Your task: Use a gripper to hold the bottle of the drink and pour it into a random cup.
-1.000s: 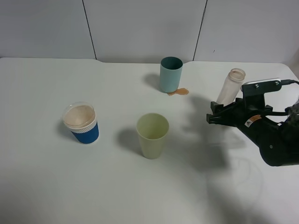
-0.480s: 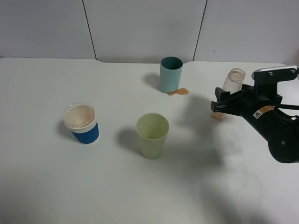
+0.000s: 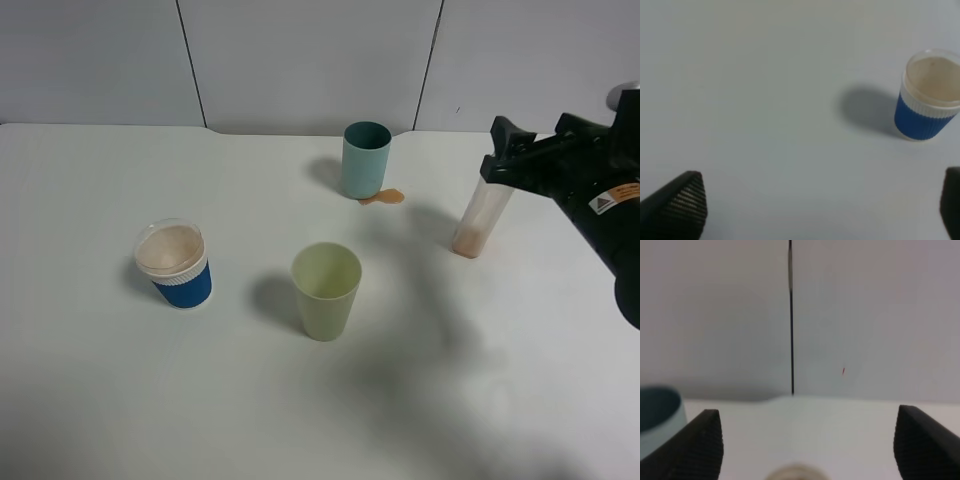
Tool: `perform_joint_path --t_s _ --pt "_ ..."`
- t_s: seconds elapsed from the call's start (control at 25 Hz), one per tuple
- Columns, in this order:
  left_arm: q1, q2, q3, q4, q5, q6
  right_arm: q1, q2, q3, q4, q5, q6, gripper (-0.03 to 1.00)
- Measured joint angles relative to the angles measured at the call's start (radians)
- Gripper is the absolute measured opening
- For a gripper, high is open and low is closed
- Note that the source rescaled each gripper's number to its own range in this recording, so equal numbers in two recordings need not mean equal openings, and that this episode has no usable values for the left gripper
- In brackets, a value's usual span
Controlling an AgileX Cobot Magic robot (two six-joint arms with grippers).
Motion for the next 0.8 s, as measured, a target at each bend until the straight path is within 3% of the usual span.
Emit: perform_joint_path --t_s 0.12,0.28,0.52,0.64,0.8 --pt "0.0 0.0 0.0 0.0 0.0 0.0 0.0 -0.091 0.0 0.01 0.02 -0.072 0.69" --pt "0.0 0.0 0.0 0.0 0.0 0.0 0.0 -0.231 -0.001 0.044 0.144 -0.214 0.7" --pt "0.0 0.0 0.0 0.0 0.0 0.0 0.0 -0.487 -0.001 0.173 0.21 -0.348 0.9" --pt "0.0 0.0 0.0 0.0 0.0 0.0 0.0 -0.629 -0.005 0.244 0.25 -0.403 0.93" --pt "0.0 0.0 0.0 0.0 0.0 0.0 0.0 -0.781 -0.051 0.276 0.378 -0.526 0.94"
